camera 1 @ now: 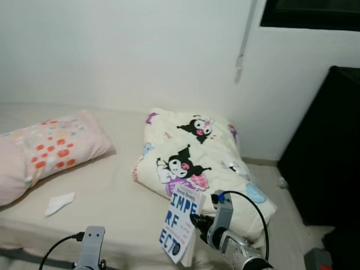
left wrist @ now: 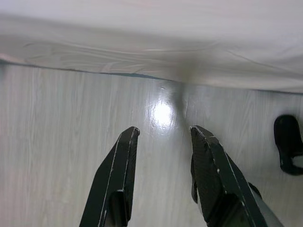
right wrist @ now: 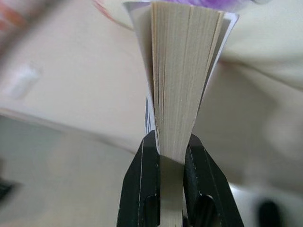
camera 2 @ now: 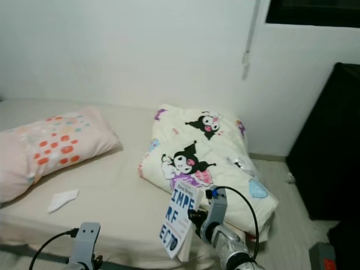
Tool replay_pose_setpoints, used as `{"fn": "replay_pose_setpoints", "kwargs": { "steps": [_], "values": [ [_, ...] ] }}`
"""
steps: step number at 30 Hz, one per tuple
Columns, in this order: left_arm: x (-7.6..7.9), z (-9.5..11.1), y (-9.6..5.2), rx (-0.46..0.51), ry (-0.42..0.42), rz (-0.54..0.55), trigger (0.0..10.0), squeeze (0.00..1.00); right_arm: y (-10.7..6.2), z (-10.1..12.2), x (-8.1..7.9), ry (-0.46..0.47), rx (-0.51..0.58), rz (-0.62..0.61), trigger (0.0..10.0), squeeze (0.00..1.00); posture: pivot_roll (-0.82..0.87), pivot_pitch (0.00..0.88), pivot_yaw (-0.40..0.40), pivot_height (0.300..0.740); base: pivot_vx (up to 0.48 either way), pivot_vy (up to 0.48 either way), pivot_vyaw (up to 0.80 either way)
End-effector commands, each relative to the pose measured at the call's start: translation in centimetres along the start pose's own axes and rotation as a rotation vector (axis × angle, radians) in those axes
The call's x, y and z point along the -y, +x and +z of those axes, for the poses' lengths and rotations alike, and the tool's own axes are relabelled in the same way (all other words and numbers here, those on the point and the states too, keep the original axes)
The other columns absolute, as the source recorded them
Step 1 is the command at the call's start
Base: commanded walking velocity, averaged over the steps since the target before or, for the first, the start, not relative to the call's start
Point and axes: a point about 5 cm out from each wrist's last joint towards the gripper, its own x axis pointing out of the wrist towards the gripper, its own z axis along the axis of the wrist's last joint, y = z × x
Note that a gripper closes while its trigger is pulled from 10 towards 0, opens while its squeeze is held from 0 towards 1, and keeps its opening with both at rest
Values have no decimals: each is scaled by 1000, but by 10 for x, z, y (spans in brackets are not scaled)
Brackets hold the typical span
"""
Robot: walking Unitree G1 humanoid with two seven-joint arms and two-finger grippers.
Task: Clean up the room
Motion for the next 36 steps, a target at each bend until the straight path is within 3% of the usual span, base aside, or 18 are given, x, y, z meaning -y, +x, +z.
{"fn": "replay_pose_setpoints", "kwargs": {
  "steps": [1, 8, 17, 22, 25, 36],
  "values": [
    [2, -12, -2, -45, 20, -4, 10000, 0, -4, -13, 6, -30, -54, -44, 10000, 0, -70, 0, -34, 740, 0, 0, 0],
    [0, -18, -3, -62, 33, -7, 10000, 0, -10, -36, 10, -170, -177, -57, 10000, 0, -65, 0, -40, 740, 0, 0, 500],
    [3, -22, -4, -84, 61, -31, 10000, 0, -10, -38, 8, -154, -188, -34, 10000, 0, -69, 0, -36, 740, 0, 0, 611],
    [4, -22, -4, -99, 92, -41, 10000, 0, -9, -36, 7, -161, -188, -25, 10000, 0, -67, 0, -38, 740, 0, -480, 611],
    [4, -22, -4, -100, 67, -37, 10000, 0, -9, -35, 6, -176, -190, -20, 10000, 0, -68, 0, -37, 740, 0, -480, 613],
    [4, -23, -4, -101, 53, -15, 10000, 0, -7, -31, 4, -229, -188, -10, 10000, 0, -68, 0, -36, 740, 0, 0, 605]
  ]
}}
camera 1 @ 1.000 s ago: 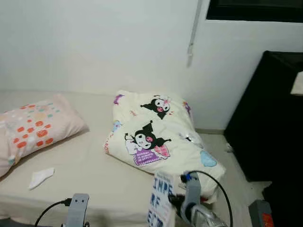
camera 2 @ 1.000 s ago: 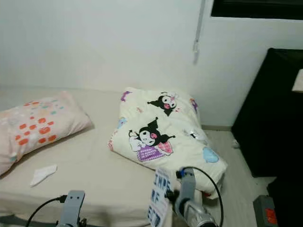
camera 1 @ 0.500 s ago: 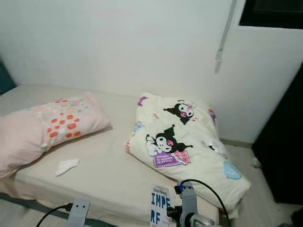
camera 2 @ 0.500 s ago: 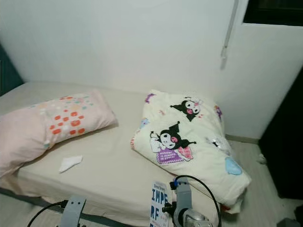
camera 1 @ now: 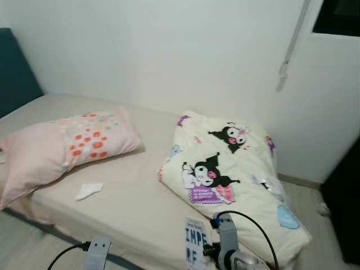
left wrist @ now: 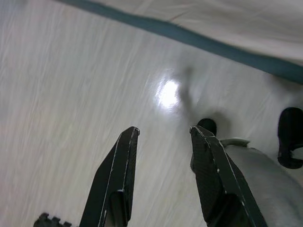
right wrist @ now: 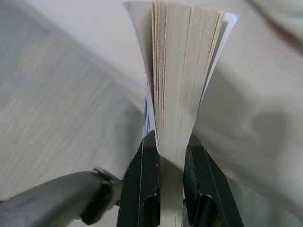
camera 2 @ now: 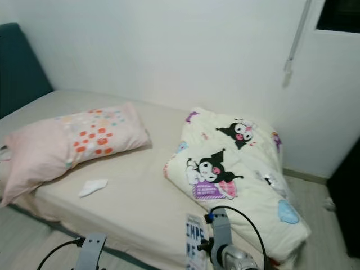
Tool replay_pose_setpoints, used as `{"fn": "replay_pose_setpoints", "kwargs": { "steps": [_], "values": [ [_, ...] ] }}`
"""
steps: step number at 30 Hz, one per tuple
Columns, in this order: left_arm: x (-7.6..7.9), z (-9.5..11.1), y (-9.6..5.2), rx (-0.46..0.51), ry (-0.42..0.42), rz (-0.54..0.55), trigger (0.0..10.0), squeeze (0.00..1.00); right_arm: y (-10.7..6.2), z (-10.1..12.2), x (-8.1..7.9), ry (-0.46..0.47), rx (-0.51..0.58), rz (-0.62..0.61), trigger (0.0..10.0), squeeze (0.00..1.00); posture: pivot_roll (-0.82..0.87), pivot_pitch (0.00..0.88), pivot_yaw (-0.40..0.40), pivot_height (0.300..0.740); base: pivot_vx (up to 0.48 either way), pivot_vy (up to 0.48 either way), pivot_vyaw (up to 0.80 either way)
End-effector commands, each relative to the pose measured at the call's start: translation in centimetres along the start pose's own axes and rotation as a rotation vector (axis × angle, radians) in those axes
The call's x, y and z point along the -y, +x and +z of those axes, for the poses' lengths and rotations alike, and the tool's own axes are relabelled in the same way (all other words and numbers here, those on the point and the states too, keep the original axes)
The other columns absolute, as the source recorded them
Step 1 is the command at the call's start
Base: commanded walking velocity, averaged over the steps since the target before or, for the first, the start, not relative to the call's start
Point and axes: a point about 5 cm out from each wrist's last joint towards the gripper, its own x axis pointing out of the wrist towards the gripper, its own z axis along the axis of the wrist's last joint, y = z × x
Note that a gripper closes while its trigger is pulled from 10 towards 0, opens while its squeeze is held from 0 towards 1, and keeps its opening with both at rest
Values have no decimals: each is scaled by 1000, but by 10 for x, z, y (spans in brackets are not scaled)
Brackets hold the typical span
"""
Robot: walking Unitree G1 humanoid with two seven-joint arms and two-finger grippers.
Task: Clean up the room
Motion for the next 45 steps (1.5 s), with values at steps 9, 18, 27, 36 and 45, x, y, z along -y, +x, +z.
{"fn": "replay_pose_setpoints", "kwargs": {
  "steps": [9, 18, 27, 36, 45],
  "values": [
    [-7, -8, -1, -31, 5, 14, 10000, 0, 2, 4, -6, -46, 11, 29, 10000, 0, -66, 0, -37, 740, 0, 0, 603],
    [-7, -7, -1, -28, 10, 11, 10000, 0, 2, 3, -7, -43, 9, 34, 10000, 0, -64, 0, -38, 740, 0, 0, 606],
    [-4, -5, -1, -16, -15, 4, 10000, 0, 0, -3, 0, 28, 6, -7, 10000, 0, -70, 0, -51, 740, 0, 0, 606],
    [0, -5, -1, -17, -18, 0, 10000, 0, -11, -26, 19, 219, -31, -120, 10000, 0, -62, 0, -74, 740, 0, -157, 606],
    [-1, -11, -2, -28, -50, 22, 10000, 0, -16, -33, 28, 188, -63, -150, 10000, 0, -60, 0, -84, 740, 0, -146, 606]
  ]
}}
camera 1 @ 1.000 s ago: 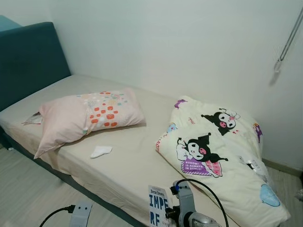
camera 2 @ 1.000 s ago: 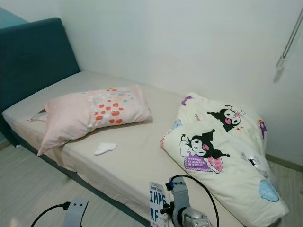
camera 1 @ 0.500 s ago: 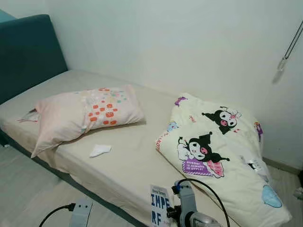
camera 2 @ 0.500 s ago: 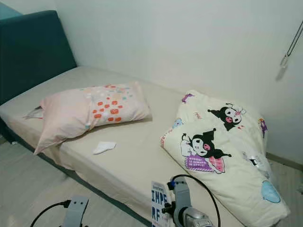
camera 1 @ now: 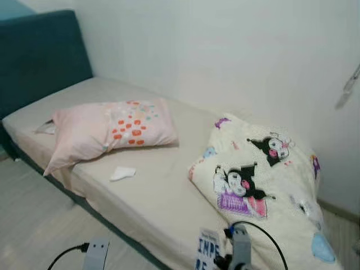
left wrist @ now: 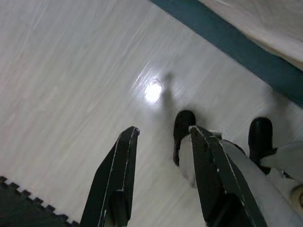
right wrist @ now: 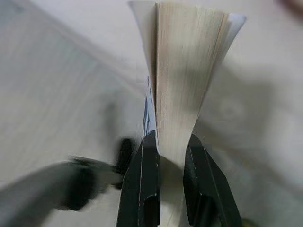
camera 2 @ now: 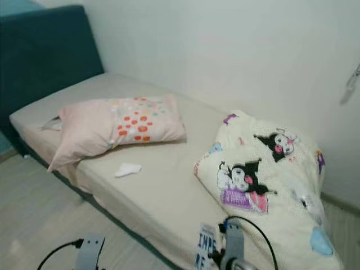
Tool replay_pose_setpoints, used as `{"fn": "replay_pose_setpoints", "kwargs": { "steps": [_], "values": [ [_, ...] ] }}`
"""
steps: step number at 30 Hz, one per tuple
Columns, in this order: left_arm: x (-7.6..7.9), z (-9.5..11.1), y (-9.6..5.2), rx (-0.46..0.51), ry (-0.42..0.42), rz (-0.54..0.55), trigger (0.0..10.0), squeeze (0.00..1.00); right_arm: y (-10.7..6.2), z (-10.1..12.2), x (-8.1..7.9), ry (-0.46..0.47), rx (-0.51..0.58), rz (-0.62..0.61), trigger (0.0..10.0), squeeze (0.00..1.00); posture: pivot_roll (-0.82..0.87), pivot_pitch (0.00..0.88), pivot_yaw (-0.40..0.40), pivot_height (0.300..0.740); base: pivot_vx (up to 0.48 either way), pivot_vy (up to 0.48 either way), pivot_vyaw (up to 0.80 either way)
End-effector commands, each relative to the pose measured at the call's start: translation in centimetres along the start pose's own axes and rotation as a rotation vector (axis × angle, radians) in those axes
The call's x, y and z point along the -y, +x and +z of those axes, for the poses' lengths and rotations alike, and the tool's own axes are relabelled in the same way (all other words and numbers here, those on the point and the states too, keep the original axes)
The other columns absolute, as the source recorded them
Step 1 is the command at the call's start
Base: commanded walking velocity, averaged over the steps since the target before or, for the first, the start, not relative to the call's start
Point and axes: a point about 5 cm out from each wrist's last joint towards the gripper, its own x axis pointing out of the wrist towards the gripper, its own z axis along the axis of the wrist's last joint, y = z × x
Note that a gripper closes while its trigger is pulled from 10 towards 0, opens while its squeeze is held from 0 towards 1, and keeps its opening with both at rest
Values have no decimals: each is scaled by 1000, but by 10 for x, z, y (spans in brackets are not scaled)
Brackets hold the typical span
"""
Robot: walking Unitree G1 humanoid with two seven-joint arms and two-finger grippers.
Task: Clean up the room
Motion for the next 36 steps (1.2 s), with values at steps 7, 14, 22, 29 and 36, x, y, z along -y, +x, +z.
{"fn": "replay_pose_setpoints", "kwargs": {
  "steps": [7, 14, 22, 29, 36],
  "values": [
    [-6, -12, -2, -31, -7, 22, 10000, 0, 0, -11, -2, -20, -40, 7, 10000, 0, -63, 0, -86, 740, 0, 0, 608],
    [-6, -13, -2, -34, -13, 18, 10000, 0, -1, -14, -3, -57, -55, 9, 10000, 0, -62, 0, -87, 740, 0, 0, 608],
    [-5, -11, -2, -29, -11, 13, 10000, 0, 0, -13, -3, -62, -47, 2, 10000, 0, -61, 0, -84, 740, 0, 0, 606],
    [-4, -8, -1, -19, -16, -1, 10000, 0, 0, -5, -2, -45, -7, -20, 10000, 0, -62, 0, -81, 740, 0, 0, 607],
    [-3, -8, -1, -23, -12, -14, 10000, 0, 3, 18, -5, -44, 75, -21, 10000, 0, -64, 0, -74, 740, 141, 0, 0]
  ]
}}
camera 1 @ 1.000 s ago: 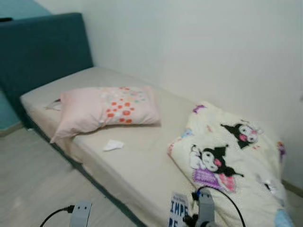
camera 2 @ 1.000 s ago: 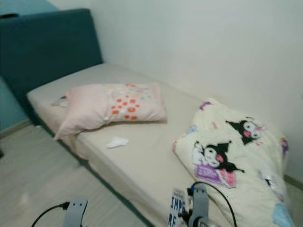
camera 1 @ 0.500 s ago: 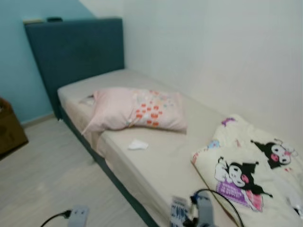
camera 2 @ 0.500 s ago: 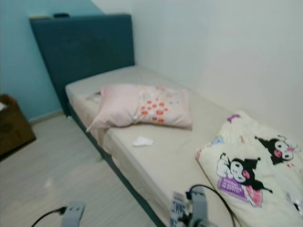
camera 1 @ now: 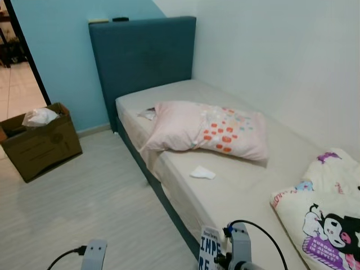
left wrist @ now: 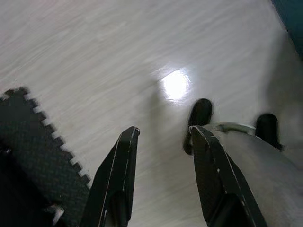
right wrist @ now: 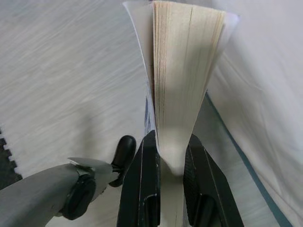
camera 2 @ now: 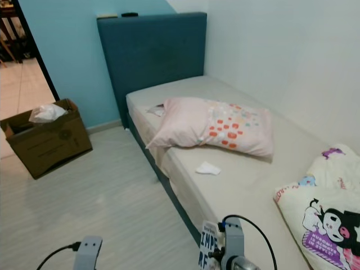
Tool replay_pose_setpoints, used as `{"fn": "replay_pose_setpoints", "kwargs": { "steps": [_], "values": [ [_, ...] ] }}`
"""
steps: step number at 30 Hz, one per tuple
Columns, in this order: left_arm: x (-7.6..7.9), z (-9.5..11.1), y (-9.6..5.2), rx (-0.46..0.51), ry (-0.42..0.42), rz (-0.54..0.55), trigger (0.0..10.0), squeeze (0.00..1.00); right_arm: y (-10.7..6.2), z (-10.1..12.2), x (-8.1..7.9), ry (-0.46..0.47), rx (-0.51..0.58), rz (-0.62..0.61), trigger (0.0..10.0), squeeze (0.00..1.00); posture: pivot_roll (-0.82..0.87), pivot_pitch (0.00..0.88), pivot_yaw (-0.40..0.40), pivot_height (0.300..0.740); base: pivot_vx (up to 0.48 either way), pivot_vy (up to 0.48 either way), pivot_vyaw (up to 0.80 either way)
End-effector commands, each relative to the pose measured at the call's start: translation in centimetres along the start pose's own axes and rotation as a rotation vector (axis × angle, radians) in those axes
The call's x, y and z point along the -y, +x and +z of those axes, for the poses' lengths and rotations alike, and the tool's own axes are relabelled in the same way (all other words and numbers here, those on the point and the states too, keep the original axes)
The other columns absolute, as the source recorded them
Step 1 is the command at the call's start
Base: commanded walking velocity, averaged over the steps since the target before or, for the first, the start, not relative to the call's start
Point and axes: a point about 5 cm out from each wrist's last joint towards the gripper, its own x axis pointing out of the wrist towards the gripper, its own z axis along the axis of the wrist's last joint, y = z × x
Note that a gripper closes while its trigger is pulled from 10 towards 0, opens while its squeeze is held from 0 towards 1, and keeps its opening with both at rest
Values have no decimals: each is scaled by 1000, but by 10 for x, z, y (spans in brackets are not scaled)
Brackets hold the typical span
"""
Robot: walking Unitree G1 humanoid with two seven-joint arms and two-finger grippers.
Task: Clean up the room
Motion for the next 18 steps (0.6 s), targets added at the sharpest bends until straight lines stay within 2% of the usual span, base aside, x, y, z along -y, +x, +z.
{"fn": "replay_pose_setpoints", "kwargs": {
  "steps": [1, 2, 7, 12, 16, 18],
  "values": [
    [0, -4, 0, -18, 2, -8, 10000, 0, 1, 12, 0, 8, 46, 6, 10000, 0, -64, 0, -74, 740, 371, 0, 0],
    [0, -3, 0, -19, 1, -11, 10000, 0, 2, 20, -4, 10, 77, 29, 10000, 0, -67, 0, -73, 740, 382, 0, 0],
    [0, -3, 0, -18, -1, -12, 10000, 0, 3, 25, -7, -14, 97, 58, 10000, 0, -66, 0, -74, 740, 381, 0, 0],
    [1, -3, 0, -18, -2, -16, 10000, 0, 4, 28, -13, -64, 102, 86, 10000, 0, -66, 0, -73, 740, 380, 0, 668],
    [1, -4, 0, -21, 1, -18, 10000, 0, 4, 27, -14, -56, 92, 82, 10000, 0, -65, 0, -74, 740, 380, 0, 664],
    [1, -4, 0, -21, 2, -17, 10000, 0, 5, 26, -14, -81, 77, 65, 10000, 0, -65, 0, -73, 740, 375, 0, 0]
  ]
}}
